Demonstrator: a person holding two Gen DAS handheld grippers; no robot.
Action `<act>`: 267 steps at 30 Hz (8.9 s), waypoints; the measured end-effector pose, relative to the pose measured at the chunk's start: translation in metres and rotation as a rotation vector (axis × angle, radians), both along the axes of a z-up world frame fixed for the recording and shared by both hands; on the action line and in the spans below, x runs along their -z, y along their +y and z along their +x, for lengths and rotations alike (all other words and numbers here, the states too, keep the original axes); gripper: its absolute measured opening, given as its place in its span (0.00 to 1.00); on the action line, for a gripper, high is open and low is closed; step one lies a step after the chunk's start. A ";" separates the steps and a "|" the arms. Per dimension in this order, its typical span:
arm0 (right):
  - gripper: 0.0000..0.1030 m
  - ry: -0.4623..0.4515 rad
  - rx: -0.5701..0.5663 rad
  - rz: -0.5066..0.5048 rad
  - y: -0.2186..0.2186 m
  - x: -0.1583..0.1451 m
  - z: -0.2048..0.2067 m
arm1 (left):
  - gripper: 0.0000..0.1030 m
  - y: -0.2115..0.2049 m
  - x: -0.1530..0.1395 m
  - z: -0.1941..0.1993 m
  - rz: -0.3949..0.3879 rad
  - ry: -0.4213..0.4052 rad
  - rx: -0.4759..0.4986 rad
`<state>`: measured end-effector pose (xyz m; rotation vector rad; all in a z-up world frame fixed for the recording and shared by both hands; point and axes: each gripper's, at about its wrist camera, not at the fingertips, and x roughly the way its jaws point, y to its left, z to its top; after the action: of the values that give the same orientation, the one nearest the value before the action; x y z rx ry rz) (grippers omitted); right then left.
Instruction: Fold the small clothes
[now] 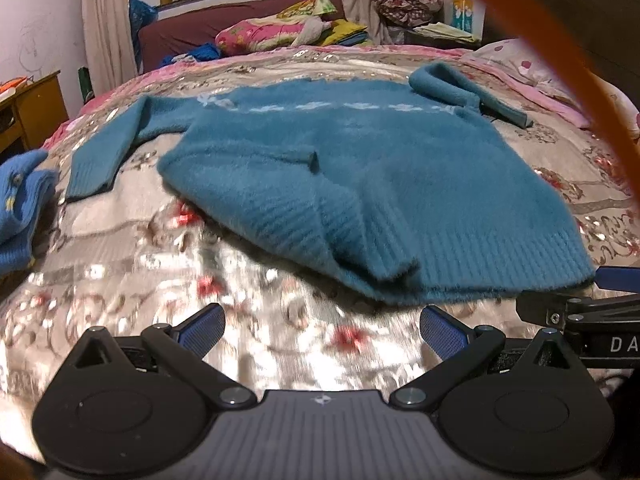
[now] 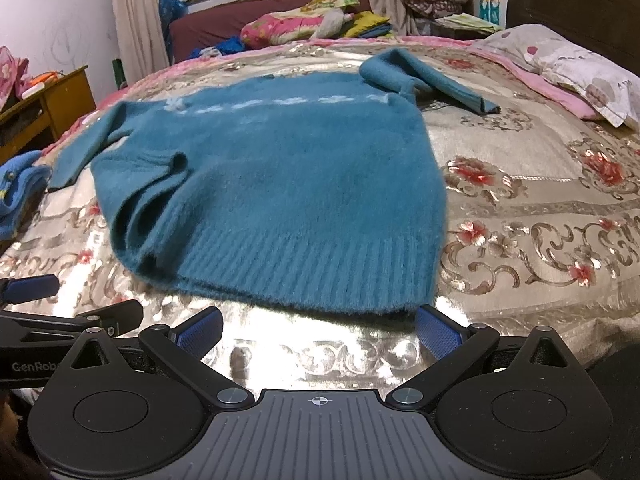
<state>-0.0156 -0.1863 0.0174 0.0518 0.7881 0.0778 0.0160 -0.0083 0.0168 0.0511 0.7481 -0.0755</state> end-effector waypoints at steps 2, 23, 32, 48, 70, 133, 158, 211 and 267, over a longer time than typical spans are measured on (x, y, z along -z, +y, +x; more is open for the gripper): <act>0.99 -0.002 0.004 0.003 0.000 -0.002 0.003 | 1.00 0.002 -0.003 0.007 0.003 -0.013 -0.001; 0.90 -0.013 0.001 0.096 0.009 -0.015 0.058 | 1.00 0.022 -0.037 0.124 0.023 -0.089 -0.037; 0.90 0.025 0.012 0.112 0.002 -0.005 0.065 | 1.00 0.012 -0.014 0.149 0.064 -0.023 -0.078; 0.90 0.035 0.011 0.095 0.002 -0.003 0.064 | 1.00 0.024 -0.004 0.153 0.165 0.053 -0.177; 0.89 0.012 0.071 0.092 -0.033 -0.011 0.044 | 1.00 0.115 -0.020 0.042 0.150 0.087 -0.412; 0.65 0.134 0.124 0.073 -0.081 -0.002 0.056 | 1.00 0.052 -0.009 0.054 0.052 0.071 -0.093; 0.10 0.201 0.007 0.009 -0.078 -0.011 0.061 | 1.00 0.023 0.002 0.062 0.029 0.116 0.038; 0.46 -0.100 0.127 -0.080 -0.177 -0.012 0.280 | 1.00 -0.141 -0.002 0.264 0.011 0.028 0.275; 0.06 -0.077 0.033 0.967 -0.155 -0.159 0.325 | 1.00 -0.147 -0.006 0.385 -0.175 -0.040 0.162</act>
<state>0.3093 -0.3409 0.1767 0.9700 0.6124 0.4224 0.4012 -0.1554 0.0229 -0.0535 0.6943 -0.2935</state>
